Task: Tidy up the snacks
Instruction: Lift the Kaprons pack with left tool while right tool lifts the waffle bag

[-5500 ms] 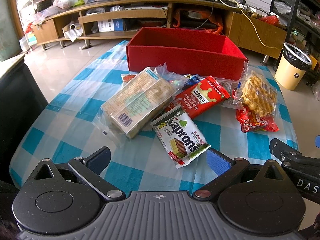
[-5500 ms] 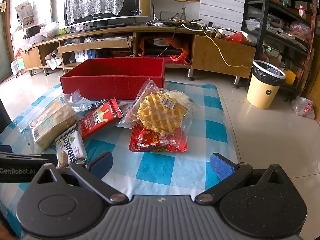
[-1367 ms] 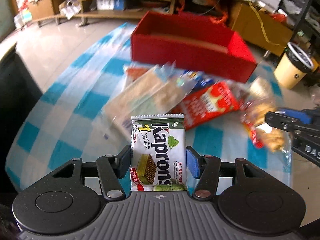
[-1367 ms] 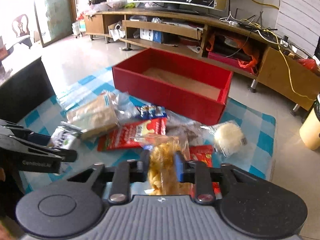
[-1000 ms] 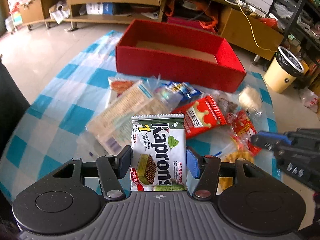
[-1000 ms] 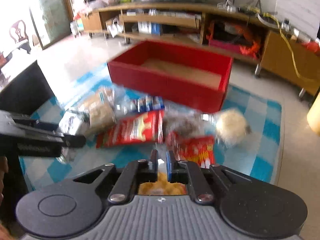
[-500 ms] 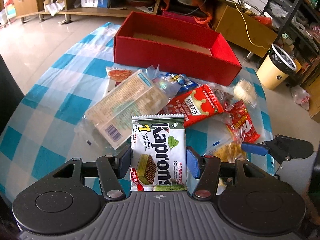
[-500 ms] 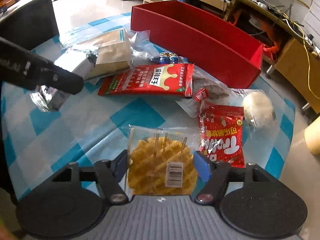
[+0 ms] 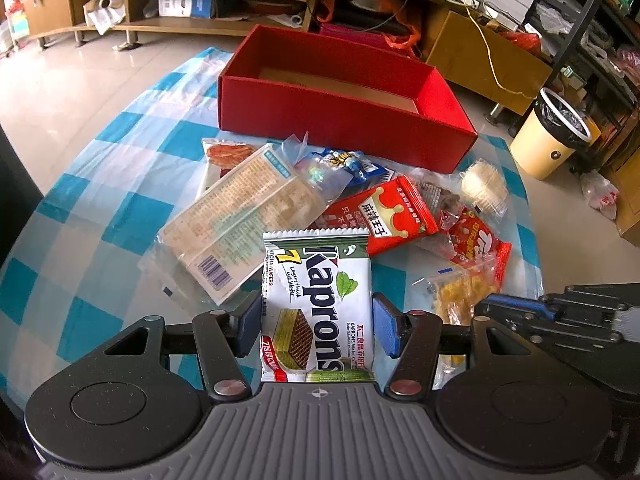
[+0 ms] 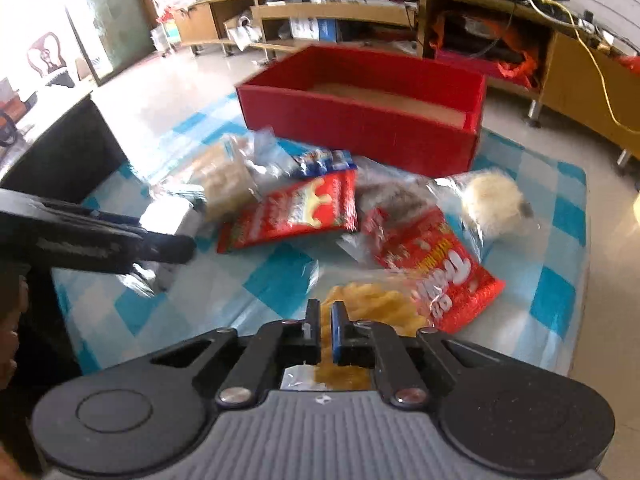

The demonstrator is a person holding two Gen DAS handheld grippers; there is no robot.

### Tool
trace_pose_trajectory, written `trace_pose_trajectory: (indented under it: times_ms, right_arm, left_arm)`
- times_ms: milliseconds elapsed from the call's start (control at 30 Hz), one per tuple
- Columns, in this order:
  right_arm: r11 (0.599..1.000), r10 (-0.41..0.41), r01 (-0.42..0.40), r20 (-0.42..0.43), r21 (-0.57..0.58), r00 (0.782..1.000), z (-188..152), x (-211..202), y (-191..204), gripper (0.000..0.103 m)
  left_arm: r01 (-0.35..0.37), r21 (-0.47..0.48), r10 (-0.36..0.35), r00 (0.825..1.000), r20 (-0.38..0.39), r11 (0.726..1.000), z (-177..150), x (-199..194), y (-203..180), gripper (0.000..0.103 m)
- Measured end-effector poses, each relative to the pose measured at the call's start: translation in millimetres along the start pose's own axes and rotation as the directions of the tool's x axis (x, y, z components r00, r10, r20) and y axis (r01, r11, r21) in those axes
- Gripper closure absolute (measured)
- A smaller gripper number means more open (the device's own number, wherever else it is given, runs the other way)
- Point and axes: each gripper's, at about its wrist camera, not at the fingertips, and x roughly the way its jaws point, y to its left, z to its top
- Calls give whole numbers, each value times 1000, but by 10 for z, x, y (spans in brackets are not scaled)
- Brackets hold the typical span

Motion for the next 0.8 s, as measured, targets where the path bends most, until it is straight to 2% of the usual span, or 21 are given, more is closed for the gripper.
trace_pose_trajectory:
  times_ms: [67, 100, 133, 267, 333, 400, 467, 600, 667, 733, 800]
  right_arm:
    - [999, -49, 49, -17, -23, 999, -22, 56, -37, 70]
    - [998, -67, 67, -30, -3, 997, -33, 79, -71, 47]
    - [998, -66, 66, -26, 17, 997, -48, 85, -102, 41]
    - [996, 47, -42, -52, 82, 998, -50, 211, -98, 33]
    - [1000, 15, -14, -73, 23, 997, -49, 322, 5, 12]
    - [996, -81, 77, -80, -45, 993, -59, 432, 95, 14]
    - [988, -140, 133, -92, -80, 986, -77, 460, 124, 26]
    - [998, -68, 68, -86, -6, 994, -140, 318, -21, 36]
    - [999, -33, 35, -58, 36, 998, -152, 190, -92, 47]
    - [997, -8, 10, -25, 80, 1000, -142, 65, -131, 66]
    - [994, 1, -1, 1, 109, 1000, -142, -16, -140, 73]
  left_arm:
    - [10, -1, -10, 1000, -2, 1000, -3, -7, 5, 38]
    - [16, -1, -16, 1000, -1, 1000, -3, -14, 7, 38]
    - [20, 0, -20, 1000, -1, 1000, -1, -16, 5, 38]
    - [41, 0, -41, 999, -5, 999, 0, -16, -5, 38]
    - [44, 2, -44, 999, -11, 999, -5, -1, -16, 38]
    - [36, 11, -35, 999, -14, 999, -18, 16, -38, 38]
    - [24, 20, -24, 1000, -18, 1000, -33, 34, -49, 38]
    - [11, 21, -10, 1000, -24, 1000, -53, 53, -34, 38]
    - [15, 16, -14, 1000, -22, 1000, -50, 44, -31, 38]
    - [21, 21, -21, 1000, -10, 1000, -40, 20, -54, 38]
    - [24, 29, -24, 1000, 0, 999, -34, -2, -85, 38]
